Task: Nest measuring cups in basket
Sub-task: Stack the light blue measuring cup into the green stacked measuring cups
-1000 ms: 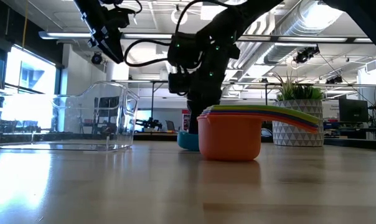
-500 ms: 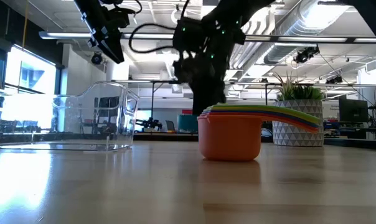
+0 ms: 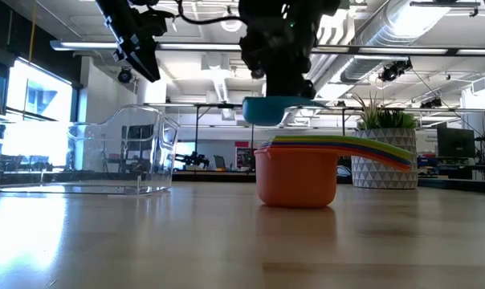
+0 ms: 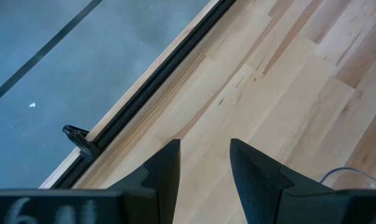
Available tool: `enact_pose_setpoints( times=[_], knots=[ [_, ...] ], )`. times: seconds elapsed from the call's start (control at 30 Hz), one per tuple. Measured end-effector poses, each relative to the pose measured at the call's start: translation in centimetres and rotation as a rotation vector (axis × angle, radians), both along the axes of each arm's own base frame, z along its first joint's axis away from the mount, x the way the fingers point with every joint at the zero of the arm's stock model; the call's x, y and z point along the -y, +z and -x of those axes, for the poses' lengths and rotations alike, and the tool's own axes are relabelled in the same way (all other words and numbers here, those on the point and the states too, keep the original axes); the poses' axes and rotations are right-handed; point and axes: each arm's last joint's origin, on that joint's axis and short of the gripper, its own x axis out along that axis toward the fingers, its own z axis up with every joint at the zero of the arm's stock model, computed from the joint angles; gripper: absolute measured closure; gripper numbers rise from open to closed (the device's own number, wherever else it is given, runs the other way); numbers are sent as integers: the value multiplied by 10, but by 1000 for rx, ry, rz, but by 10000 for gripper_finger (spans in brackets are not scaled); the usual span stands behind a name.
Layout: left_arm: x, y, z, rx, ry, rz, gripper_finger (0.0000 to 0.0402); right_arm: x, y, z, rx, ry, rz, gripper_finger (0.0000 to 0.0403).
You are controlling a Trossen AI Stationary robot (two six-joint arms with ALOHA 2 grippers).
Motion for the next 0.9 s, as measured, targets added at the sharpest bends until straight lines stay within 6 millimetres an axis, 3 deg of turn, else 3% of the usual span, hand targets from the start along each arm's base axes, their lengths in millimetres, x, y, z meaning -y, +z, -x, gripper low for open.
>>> enact_pose_setpoints(
  times=[0.2, 0.37, 0.6, 0.9],
  knots=[
    [0, 0, 0, 0, 0, 0, 271, -43, -4, -2, -23, 72, -37, 402],
    [0, 0, 0, 0, 0, 0, 271, -67, -5, 1, -50, 35, -29, 402],
    [0, 0, 0, 0, -1, 1, 271, -87, -6, 8, -101, 2, -2, 403],
    [0, 0, 0, 0, -1, 1, 271, -96, -27, 16, -145, 6, 46, 403]
  ],
)
